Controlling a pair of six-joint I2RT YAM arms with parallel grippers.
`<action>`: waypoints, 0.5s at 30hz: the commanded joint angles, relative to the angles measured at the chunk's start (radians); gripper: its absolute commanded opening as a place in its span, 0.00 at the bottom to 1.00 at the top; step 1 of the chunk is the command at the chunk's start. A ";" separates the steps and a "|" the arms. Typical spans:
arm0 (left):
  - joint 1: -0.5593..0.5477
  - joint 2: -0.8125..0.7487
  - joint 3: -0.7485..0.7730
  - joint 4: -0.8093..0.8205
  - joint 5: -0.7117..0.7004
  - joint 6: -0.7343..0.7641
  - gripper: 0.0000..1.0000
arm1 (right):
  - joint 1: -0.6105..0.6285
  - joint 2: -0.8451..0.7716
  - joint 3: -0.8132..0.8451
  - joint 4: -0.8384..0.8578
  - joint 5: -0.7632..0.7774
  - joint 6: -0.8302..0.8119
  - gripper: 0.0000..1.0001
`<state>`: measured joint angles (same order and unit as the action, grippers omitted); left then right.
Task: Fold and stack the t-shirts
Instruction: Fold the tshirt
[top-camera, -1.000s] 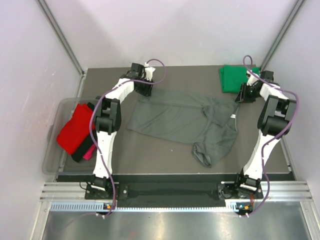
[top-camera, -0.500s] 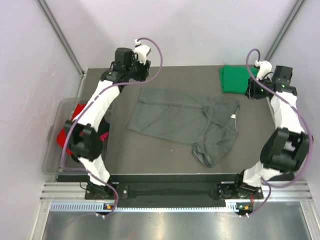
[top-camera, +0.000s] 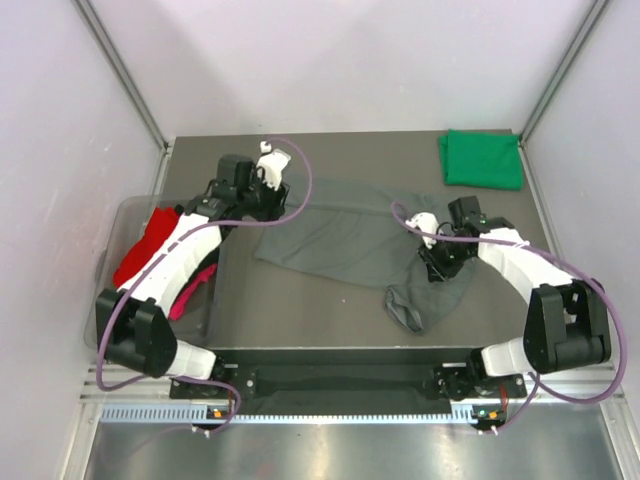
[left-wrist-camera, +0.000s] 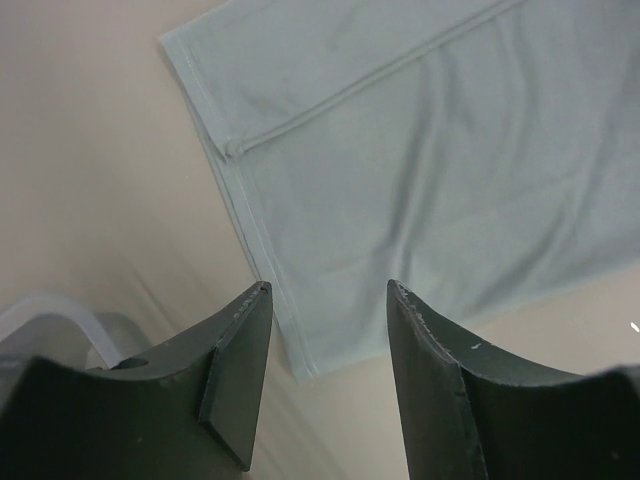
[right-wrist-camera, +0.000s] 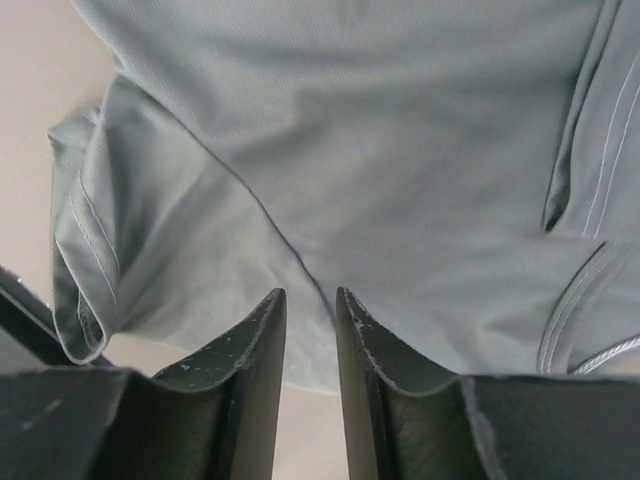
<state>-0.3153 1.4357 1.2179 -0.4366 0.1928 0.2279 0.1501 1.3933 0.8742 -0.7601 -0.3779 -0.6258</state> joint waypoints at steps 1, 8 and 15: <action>0.004 -0.099 -0.040 0.042 0.002 0.018 0.55 | 0.055 -0.011 0.022 0.045 0.042 0.023 0.27; 0.025 -0.136 -0.054 0.044 -0.018 0.021 0.56 | 0.225 0.064 0.022 0.018 0.076 0.031 0.25; 0.044 -0.147 -0.069 0.052 -0.023 0.021 0.56 | 0.373 0.111 0.051 -0.083 0.025 -0.012 0.25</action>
<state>-0.2825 1.3243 1.1595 -0.4259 0.1772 0.2382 0.4778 1.4921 0.8768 -0.7765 -0.3161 -0.6098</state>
